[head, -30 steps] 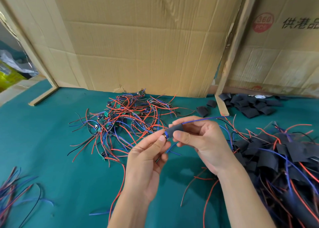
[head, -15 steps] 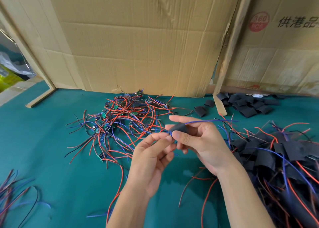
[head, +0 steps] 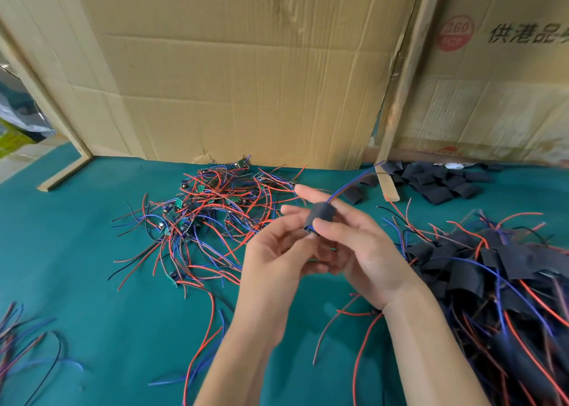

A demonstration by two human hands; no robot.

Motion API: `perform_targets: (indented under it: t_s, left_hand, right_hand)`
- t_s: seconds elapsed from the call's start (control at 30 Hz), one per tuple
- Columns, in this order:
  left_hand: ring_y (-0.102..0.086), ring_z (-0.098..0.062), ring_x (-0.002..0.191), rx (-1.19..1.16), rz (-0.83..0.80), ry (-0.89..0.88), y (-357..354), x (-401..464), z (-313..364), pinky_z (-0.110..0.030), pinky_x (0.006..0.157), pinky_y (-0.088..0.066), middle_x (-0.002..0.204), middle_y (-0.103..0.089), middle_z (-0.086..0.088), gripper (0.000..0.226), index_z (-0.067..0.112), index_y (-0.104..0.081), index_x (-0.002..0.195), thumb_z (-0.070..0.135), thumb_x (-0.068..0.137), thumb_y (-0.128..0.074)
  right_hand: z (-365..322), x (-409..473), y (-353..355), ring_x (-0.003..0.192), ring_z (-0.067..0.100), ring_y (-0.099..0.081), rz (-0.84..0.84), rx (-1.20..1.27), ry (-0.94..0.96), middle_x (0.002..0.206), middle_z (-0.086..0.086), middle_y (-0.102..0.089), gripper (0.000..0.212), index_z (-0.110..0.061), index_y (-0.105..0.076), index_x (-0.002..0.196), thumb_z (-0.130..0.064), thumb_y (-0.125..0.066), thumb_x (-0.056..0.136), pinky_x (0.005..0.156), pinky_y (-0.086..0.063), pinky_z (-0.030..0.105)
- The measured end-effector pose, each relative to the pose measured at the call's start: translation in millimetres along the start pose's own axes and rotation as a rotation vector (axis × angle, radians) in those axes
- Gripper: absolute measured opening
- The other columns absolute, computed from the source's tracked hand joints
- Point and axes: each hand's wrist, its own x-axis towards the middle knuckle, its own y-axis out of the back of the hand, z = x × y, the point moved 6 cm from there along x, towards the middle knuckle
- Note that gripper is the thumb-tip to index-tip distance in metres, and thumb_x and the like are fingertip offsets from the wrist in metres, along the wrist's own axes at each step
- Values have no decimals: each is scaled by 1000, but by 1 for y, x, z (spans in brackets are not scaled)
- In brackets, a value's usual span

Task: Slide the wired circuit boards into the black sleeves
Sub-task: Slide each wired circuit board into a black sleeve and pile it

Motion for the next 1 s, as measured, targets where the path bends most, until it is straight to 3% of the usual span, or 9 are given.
perform_targets:
  t_s: [0.2, 0.33, 0.47, 0.57, 0.67, 0.73, 0.87, 0.93, 1.0]
  left_hand:
    - [-70, -26, 75, 70, -67, -89, -3, -2, 5, -32, 70, -58, 108, -72, -19, 38, 6, -57, 125, -13, 93, -58]
    - [-67, -27, 79, -7, -116, -96, 0, -1, 4, -33, 74, -57, 115, -70, -16, 46, 7, -57, 131, -4, 86, -64]
    - [-70, -31, 80, -4, -149, -79, 10, -1, 5, -35, 75, -58, 107, -70, -19, 47, 12, -64, 129, 1, 83, -69]
    - [-71, -33, 82, 7, -217, -11, 16, -2, 5, -33, 73, -59, 108, -70, -22, 47, 13, -66, 125, 8, 80, -73]
    - [-69, -34, 76, 27, -262, 21, 23, -1, 10, -31, 68, -58, 100, -69, -24, 44, 8, -65, 117, 12, 77, -82]
    - [-69, -33, 75, 2, -251, -11, 24, -1, 18, -32, 67, -58, 99, -69, -25, 46, 8, -66, 110, 15, 72, -89]
    - [-71, -31, 79, 31, -208, -30, 1, 8, 26, -35, 66, -59, 98, -72, -25, 40, 9, -68, 103, -1, 67, -83]
    - [-70, -23, 71, 1, -241, -53, -23, 11, 31, -25, 59, -54, 92, -74, -21, 38, 8, -67, 101, -8, 69, -76]
    - [-72, -27, 74, 3, -344, -60, -54, 8, 33, -25, 59, -55, 90, -73, -23, 40, 8, -64, 103, -15, 71, -73]
  right_hand:
    - [-1, 1, -2, 89, 35, -37, -5, 72, -12, 129, 14, -61, 57, -25, -66, 136, -13, -56, 82, 64, -32, 33]
    - [-1, 1, -4, 71, 23, -26, -17, 64, -18, 124, 23, -56, 59, -30, -63, 139, -13, -59, 82, 54, -39, 22]
    - [4, 1, -5, 70, 18, -35, -69, 94, -23, 114, 20, -48, 62, -36, -58, 143, -19, -66, 84, 54, -43, 22]
    - [8, 1, -10, 75, 19, -40, -148, 87, -30, 124, 13, -51, 67, -38, -55, 146, -21, -70, 83, 56, -44, 21]
    - [14, 0, -11, 80, 25, -50, -206, 82, -23, 136, 19, -58, 67, -27, -54, 148, -18, -69, 83, 63, -42, 29]
    - [18, -1, -10, 82, 22, -59, -202, 166, -23, 128, 18, -64, 64, -20, -59, 143, -17, -67, 80, 67, -41, 33]
    - [26, 9, 10, 97, 31, -61, 76, 415, -77, 119, 15, -67, 52, -7, -69, 126, -25, -65, 77, 73, -45, 36]
    - [35, 7, 27, 88, 36, -45, 322, 503, -109, 106, 19, -57, 37, -3, -67, 116, -17, -54, 83, 66, -35, 35]
    - [37, 3, 45, 89, 35, -51, 524, 395, -74, 99, 19, -60, 22, -8, -64, 108, -3, -46, 97, 67, -40, 35]
